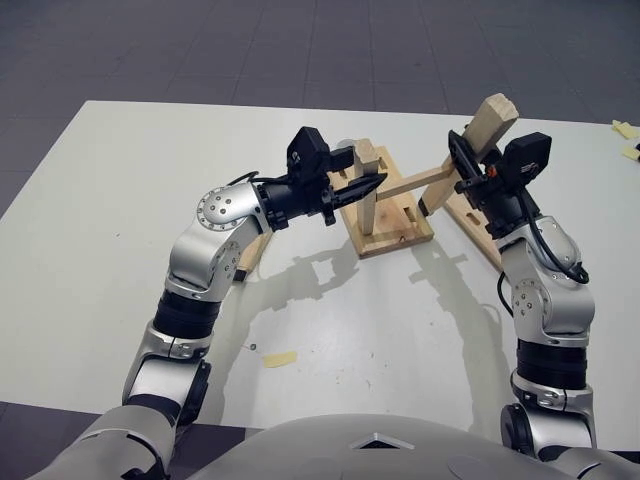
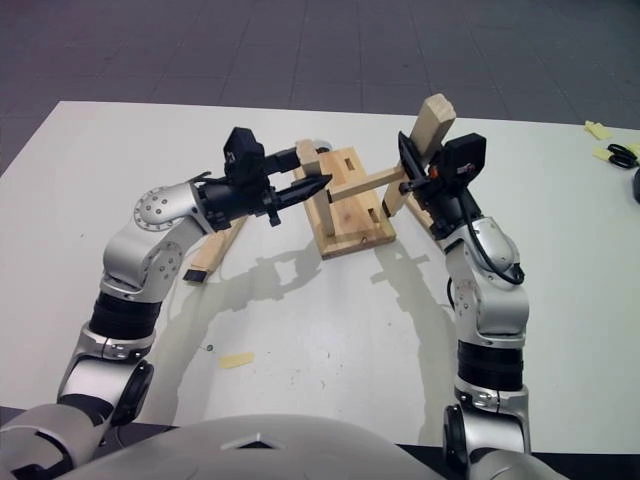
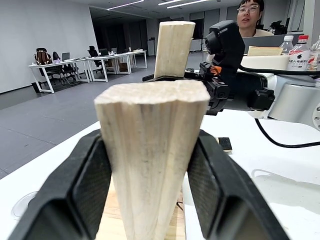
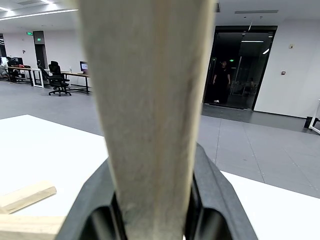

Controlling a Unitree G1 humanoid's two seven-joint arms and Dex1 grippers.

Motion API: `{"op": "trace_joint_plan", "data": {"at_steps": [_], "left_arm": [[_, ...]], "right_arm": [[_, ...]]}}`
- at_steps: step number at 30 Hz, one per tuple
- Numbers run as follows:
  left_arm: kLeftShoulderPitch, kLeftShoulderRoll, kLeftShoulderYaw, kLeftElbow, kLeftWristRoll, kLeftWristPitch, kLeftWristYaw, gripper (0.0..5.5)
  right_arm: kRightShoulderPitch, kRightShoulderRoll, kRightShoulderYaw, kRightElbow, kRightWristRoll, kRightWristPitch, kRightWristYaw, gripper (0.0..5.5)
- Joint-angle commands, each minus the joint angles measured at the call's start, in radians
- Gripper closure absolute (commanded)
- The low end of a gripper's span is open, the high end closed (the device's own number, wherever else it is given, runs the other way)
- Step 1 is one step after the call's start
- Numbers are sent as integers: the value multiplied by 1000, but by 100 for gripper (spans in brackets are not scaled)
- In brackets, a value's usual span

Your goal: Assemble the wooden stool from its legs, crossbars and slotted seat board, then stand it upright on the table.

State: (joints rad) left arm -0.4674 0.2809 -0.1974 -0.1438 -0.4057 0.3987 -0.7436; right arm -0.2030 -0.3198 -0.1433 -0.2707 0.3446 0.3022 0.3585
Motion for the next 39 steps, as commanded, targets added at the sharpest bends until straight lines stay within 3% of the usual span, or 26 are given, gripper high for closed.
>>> {"op": "trace_joint_plan", "data": {"at_steps": [1,7,12,19,27,32,39], "left_arm": [[61,7,-41,40,46,80,44,342],[86,4,-62,17,52,80,51,342],[87,6,-64,17,61,76,56,342],[86,16,-74,17,77,68,50,342],[88,14,-83,25,83,60,51,342],[81,17,-81,28,83,57,52,342],[87,22,-83,29,89,52,57,342]], "right_arm": [[-68,21,54,-80,101,37,81,448],[-87,25,30,-88,145,88,73,448],[-64,15,36,-91,226,290,56,448],[-10,27,39,-82,235,419,17,448],[-125,115,-106,-61,417,508,-78,447],[-70,45,-10,-99,328,514,-21,445],[-12,-92,72,-8,303,723,-39,447]]}}
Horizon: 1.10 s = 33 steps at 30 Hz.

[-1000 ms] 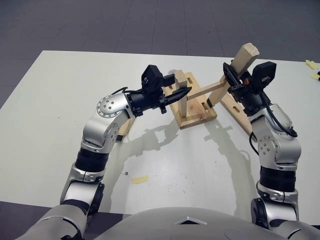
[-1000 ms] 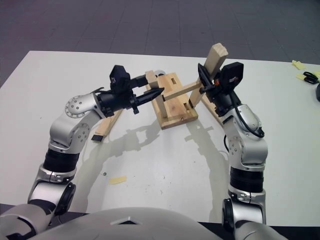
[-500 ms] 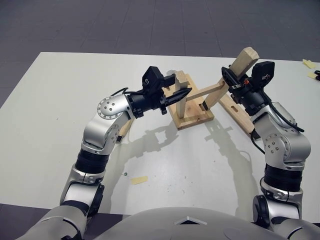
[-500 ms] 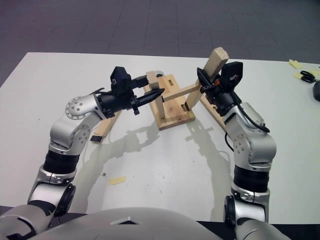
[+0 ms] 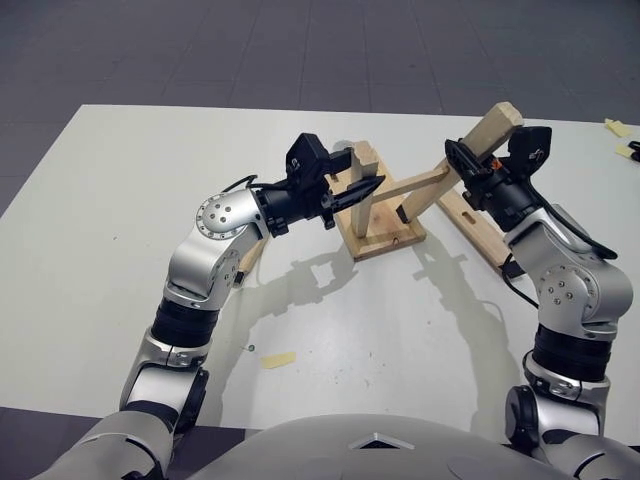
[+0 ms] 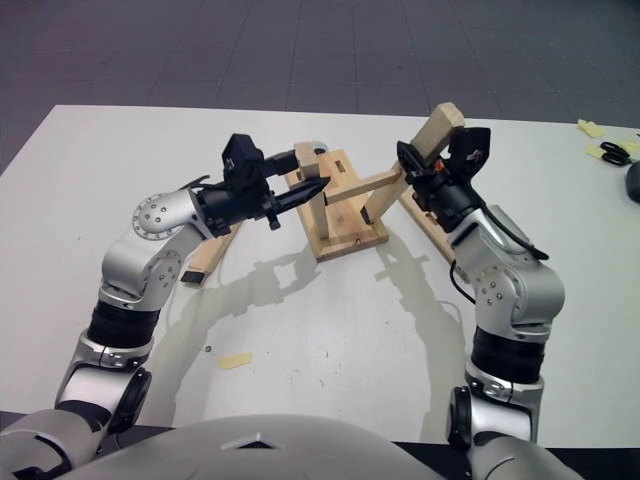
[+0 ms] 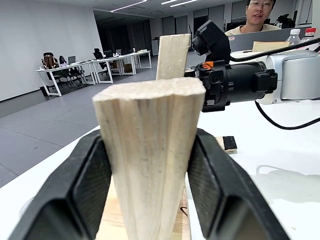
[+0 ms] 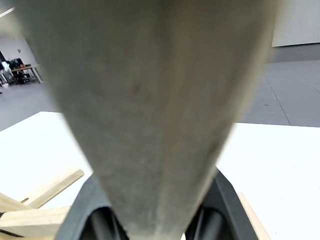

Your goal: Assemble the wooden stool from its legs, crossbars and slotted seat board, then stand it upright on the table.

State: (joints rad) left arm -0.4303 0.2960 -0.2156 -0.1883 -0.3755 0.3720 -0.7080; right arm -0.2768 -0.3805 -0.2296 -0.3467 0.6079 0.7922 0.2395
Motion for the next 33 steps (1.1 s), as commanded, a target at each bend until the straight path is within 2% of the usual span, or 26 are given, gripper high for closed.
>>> {"op": "trace_joint_plan", "data": {"at_steps": [1,6,11,17,20,23,26,33], "left_arm": [[50,9,-65,74,61,77,21,342],[40,10,-66,86,72,67,24,342],[34,8,-70,94,76,56,27,343],[38,15,-68,90,74,53,26,344],[48,15,-78,90,78,49,24,345],[40,14,-88,93,83,50,18,345],[33,15,-89,94,82,48,13,346],[7,48,-50,56,101,18,19,346]], "right_arm": [[41,-50,159,78,55,273,82,447],[-82,-117,197,182,81,419,105,447],[-144,-142,352,249,12,401,144,447],[-51,-240,420,240,-2,390,197,447],[-75,-199,417,230,11,371,183,447],[-53,-225,469,189,-5,336,200,447],[-5,-240,440,160,19,351,182,446],[63,-171,307,122,91,390,60,446]]}}
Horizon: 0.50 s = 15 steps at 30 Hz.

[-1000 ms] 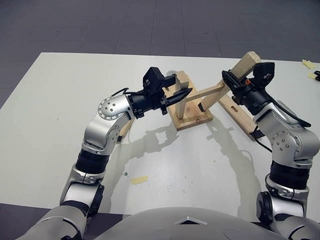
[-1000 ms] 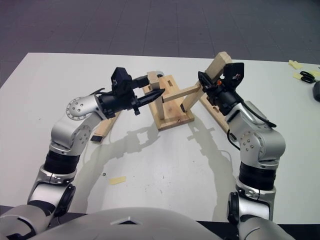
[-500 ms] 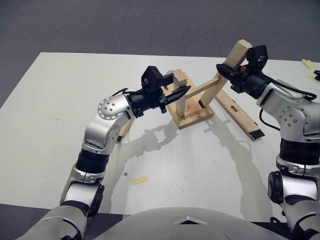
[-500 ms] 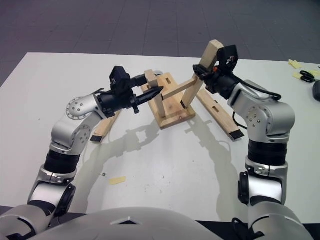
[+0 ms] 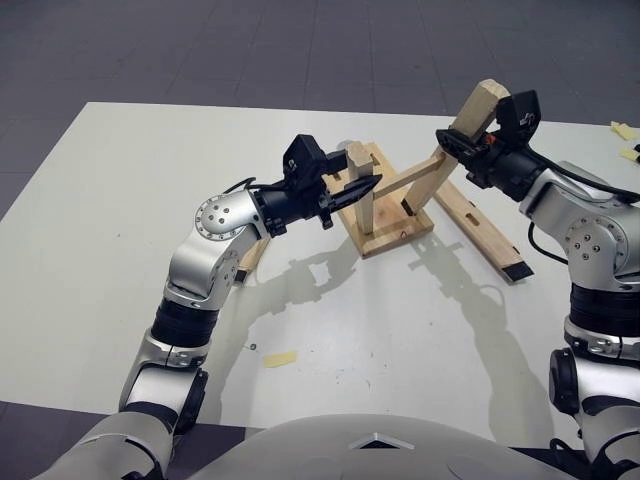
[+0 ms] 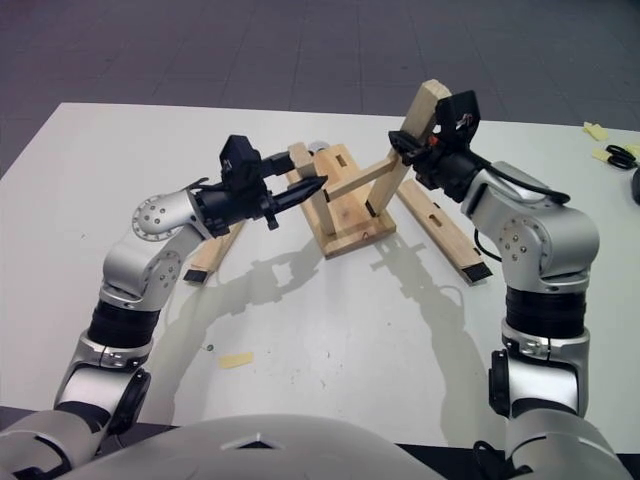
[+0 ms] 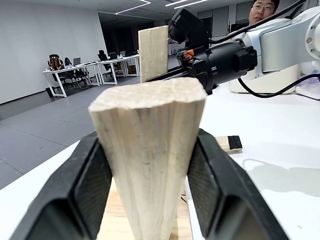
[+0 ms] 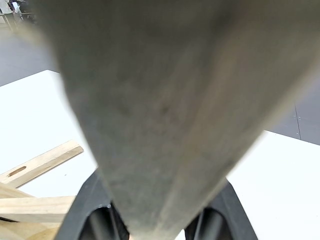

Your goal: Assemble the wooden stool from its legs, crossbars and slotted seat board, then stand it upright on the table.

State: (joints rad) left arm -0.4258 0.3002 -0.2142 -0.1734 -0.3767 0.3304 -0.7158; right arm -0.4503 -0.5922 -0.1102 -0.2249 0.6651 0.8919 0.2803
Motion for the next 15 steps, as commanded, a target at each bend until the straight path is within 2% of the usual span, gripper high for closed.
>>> {"op": "trace_joint_plan", "data": {"at_steps": [1,6,11,12,15], "left_arm": [[-16,47,-35,36,101,55,34,309],[-121,0,82,11,39,81,108,221],[-137,-21,132,-4,-27,122,105,131],[-135,-20,135,-11,-38,131,100,109],[-136,-14,172,-63,-101,169,89,58]], "right_arm": [[237,53,173,1,36,286,0,446],[198,87,129,22,27,210,-45,446],[89,149,28,38,50,96,-56,446],[79,154,17,33,60,97,-52,408],[44,162,-39,8,108,116,-44,364]]}}
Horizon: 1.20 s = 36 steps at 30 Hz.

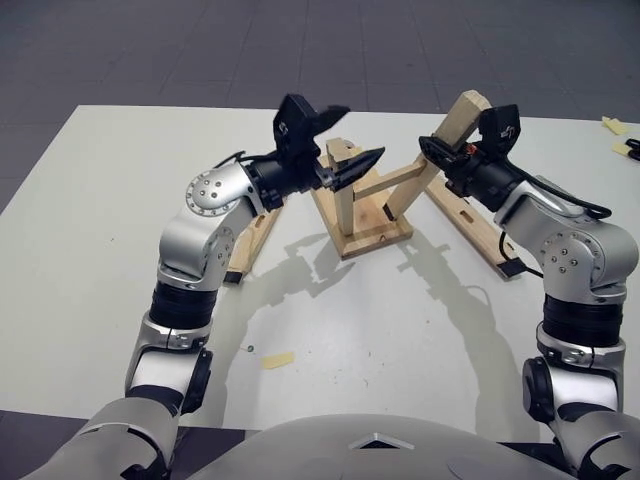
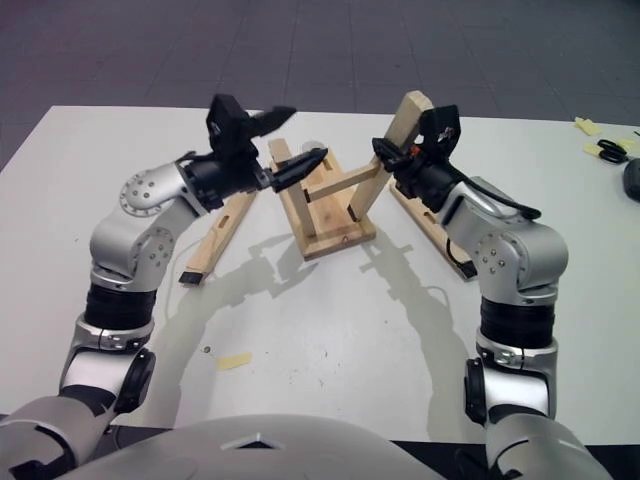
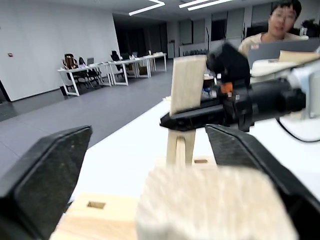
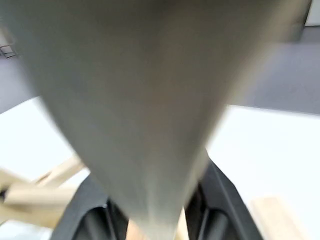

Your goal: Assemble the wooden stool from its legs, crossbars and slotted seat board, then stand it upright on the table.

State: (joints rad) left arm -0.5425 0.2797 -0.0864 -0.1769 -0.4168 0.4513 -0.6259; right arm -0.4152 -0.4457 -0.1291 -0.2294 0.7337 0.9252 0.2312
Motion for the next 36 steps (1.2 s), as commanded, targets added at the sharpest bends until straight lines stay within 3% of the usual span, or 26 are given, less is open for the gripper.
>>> {"op": "trace_joint_plan", "data": {"at_steps": [1,4,11,22,25,30,36], "left_arm": [[-22,9,61,-77,-86,61,-2,45],[-35,30,96,-133,-127,87,6,10],[-95,22,201,-213,-271,139,72,10],[-129,35,279,-251,-344,153,213,10],[-94,46,275,-259,-334,151,219,10],[-57,36,263,-264,-332,147,242,10],[4,-4,198,-301,-324,148,271,10]], "right_arm": [[-3,19,-43,7,61,94,2,353],[-43,26,-102,-1,113,122,-10,304],[-246,24,-259,50,276,161,-43,183],[-541,-15,-326,201,242,-23,-76,12],[-454,10,-289,185,236,22,-98,12],[-156,170,-168,65,246,112,-181,12],[-123,237,-157,12,274,91,-233,12]]}}
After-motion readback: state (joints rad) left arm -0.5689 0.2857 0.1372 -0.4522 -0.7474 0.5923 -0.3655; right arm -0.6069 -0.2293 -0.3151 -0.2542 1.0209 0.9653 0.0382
